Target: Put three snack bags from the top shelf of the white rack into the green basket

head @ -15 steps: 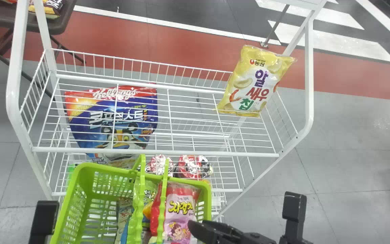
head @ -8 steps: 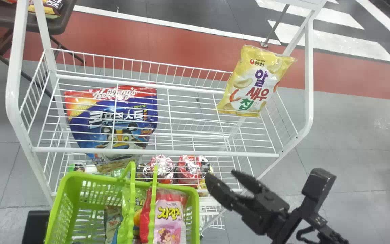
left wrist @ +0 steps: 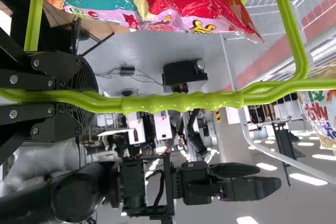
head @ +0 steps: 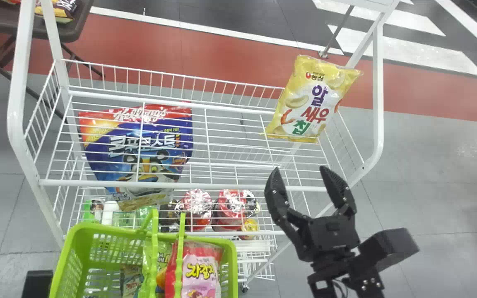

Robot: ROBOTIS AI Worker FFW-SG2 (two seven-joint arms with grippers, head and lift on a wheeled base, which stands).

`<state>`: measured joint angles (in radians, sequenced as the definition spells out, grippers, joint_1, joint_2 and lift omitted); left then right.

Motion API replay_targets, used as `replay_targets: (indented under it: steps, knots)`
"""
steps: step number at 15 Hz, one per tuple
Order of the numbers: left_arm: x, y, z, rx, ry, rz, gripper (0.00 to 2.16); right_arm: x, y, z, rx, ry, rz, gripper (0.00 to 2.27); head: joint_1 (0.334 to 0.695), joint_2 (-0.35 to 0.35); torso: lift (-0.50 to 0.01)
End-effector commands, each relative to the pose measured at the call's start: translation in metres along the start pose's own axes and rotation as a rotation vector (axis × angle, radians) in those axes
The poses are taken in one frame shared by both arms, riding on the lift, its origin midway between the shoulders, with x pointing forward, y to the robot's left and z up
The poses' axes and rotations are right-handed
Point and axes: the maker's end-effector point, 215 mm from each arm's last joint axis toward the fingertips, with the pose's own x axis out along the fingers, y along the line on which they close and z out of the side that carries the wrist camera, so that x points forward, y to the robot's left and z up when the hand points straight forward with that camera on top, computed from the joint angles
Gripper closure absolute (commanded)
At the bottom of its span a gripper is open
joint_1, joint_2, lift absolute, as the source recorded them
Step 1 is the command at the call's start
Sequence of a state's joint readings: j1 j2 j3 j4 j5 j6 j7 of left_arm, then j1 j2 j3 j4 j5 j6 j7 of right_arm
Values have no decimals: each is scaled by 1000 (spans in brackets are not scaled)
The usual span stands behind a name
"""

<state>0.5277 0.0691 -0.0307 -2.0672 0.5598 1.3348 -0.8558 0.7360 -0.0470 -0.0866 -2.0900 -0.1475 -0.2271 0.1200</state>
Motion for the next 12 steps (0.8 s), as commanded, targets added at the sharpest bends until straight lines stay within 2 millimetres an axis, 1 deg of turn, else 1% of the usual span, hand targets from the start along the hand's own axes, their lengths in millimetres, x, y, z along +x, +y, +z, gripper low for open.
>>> replay_targets:
  steps: [1, 4, 12]
  knots:
    - [0, 0, 0, 0, -1, 0, 2145, 0, 8, -15, 20, 42, 10, 53, 695, -350, 0]
    - [-2, 1, 1, -2, -3, 0, 2145, 1, 8, -9, 20, 31, 11, 53, 695, -350, 0]
    - [-2, 0, 2, -2, -5, -5, 2145, 0, 8, -6, 22, 28, 13, 53, 695, -350, 0]
